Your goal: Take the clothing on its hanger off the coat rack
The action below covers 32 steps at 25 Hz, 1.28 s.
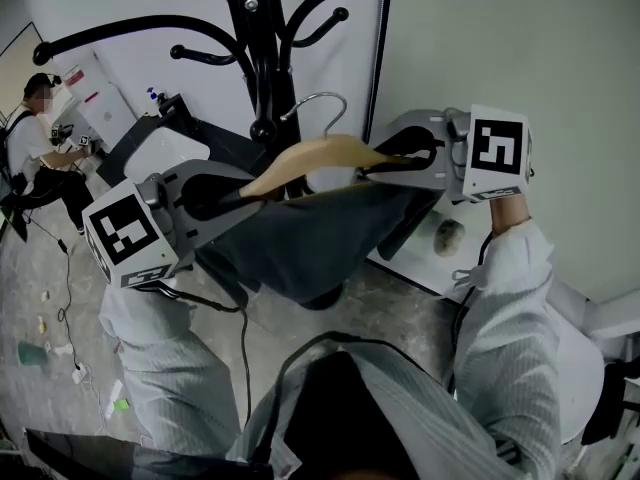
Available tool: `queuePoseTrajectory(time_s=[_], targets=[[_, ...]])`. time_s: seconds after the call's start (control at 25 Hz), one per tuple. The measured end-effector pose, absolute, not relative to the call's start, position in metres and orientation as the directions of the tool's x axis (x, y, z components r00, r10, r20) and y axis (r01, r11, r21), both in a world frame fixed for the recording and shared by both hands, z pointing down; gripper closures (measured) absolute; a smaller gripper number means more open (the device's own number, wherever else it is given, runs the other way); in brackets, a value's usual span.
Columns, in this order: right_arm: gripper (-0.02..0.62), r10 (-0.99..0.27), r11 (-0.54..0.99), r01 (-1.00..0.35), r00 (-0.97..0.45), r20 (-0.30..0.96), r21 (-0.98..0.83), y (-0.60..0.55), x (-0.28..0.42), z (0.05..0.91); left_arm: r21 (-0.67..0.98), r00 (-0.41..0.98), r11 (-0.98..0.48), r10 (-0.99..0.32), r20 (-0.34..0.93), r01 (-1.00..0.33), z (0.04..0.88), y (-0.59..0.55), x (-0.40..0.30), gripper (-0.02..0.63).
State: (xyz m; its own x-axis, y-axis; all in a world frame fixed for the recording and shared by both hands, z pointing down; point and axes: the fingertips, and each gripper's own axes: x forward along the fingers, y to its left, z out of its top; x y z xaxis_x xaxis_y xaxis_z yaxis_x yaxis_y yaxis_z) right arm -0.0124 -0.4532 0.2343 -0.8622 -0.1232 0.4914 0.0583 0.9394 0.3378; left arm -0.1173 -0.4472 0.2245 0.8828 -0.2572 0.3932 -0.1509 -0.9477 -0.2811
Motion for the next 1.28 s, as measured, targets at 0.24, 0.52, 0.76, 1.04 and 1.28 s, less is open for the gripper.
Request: queuePoseTrajectory(time_s=[0.24,0.52,0.76,1.04,1.28], targets=[[0.538,-0.232,0.946,-0.061,-0.813,0.534,0.319,-0.426,0.038,0.249,-0.238,0.914,-0.971,-0.101,0.393,-0.006,0.240,-0.432,-0.069,0.541],[0.538,-0.339,0.936,-0.236,-0.803,0.489,0.262,-0.377,0.086,0.281,-0.152,0.899,-0.979,0.057,0.435,0.135,0.286,-0.398,-0.016,0.541],[0.538,-0.406,0.914,-0.340,-0.765,0.500,0.223,-0.347,0.123,0.322,-0.051,0.876,-0.973,0.181,0.448,0.227,0.334,-0.376,0.027,0.541],[0.538,-0.428,0.902,-0.391,-0.761,0.489,0.182,-0.339,0.152,0.355,-0.002,0.866,-0.969,0.219,0.449,0.246,0.361,-0.374,0.055,0.541],[0.538,-0.426,0.902,-0.400,-0.767,0.479,0.162,-0.338,0.153,0.361,0.013,0.875,-0.970,0.225,0.429,0.243,0.361,-0.375,0.057,0.541]])
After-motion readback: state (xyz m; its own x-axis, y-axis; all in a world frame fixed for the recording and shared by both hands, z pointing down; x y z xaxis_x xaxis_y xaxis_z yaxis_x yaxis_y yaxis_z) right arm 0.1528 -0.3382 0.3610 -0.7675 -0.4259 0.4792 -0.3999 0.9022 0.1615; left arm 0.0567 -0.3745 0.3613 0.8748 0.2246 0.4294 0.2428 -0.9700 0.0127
